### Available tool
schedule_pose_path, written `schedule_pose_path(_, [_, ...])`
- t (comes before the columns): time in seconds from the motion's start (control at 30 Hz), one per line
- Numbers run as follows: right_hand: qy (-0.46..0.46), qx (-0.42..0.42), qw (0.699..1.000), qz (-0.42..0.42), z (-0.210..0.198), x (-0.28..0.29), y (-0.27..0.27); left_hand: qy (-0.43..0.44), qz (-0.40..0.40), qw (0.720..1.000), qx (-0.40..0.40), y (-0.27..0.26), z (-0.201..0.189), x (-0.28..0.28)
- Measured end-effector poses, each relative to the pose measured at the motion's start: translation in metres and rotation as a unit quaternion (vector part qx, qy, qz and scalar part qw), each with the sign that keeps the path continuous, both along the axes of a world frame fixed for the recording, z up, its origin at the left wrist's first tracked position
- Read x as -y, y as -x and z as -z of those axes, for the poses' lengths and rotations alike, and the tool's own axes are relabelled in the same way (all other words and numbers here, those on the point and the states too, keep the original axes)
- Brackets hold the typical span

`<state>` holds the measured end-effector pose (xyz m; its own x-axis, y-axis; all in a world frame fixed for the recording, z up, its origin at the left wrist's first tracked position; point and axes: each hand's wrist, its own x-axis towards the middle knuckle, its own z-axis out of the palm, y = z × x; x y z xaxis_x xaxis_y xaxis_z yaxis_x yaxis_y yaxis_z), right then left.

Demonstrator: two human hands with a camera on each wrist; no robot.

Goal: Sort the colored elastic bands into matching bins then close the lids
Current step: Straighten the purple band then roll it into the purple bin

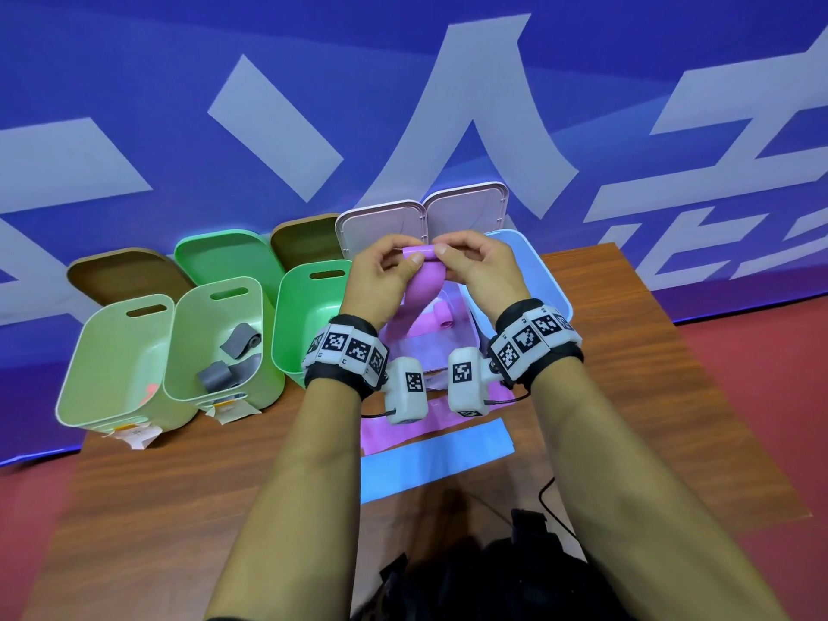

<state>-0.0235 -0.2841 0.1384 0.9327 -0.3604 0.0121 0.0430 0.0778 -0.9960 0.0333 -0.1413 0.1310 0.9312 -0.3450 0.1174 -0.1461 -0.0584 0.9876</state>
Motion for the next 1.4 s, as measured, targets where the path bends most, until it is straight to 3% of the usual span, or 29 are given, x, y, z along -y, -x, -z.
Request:
schedule_pose_path(0.2, [0.041, -0.003, 0.999, 0.000, 0.001, 0.000, 0.001, 0.005, -0.002, 0.999, -0.047, 0.003, 0.000, -0.002])
schedule_pose_path(0.6, [0.019, 0.002, 1.000, -0.002, 0.002, -0.002, 0.002, 0.009, 0.007, 1.000, 0.000, 0.000, -0.002, -0.004])
schedule_pose_path(0.77, [0.030, 0.006, 1.000, 0.004, 0.002, -0.001, 0.003, 0.015, -0.003, 0.998, -0.058, 0.002, 0.000, -0.002])
schedule_pose_path(0.9, [0.043, 0.005, 0.999, 0.007, 0.001, 0.001, 0.003, -0.001, -0.001, 0.999, -0.033, 0.002, 0.003, -0.002])
schedule_pose_path(1.07, [-0.004, -0.003, 1.000, -0.009, 0.001, -0.001, 0.002, 0.007, 0.013, 1.000, -0.003, -0.001, 0.002, -0.004])
schedule_pose_path(1.2, [0.009, -0.005, 1.000, -0.005, 0.003, -0.002, 0.001, 0.015, 0.018, 1.000, -0.014, -0.001, 0.003, -0.005])
schedule_pose_path(1.4, [0.028, -0.005, 1.000, 0.004, 0.004, 0.001, 0.001, -0.047, 0.007, 0.999, -0.005, -0.003, 0.010, -0.001])
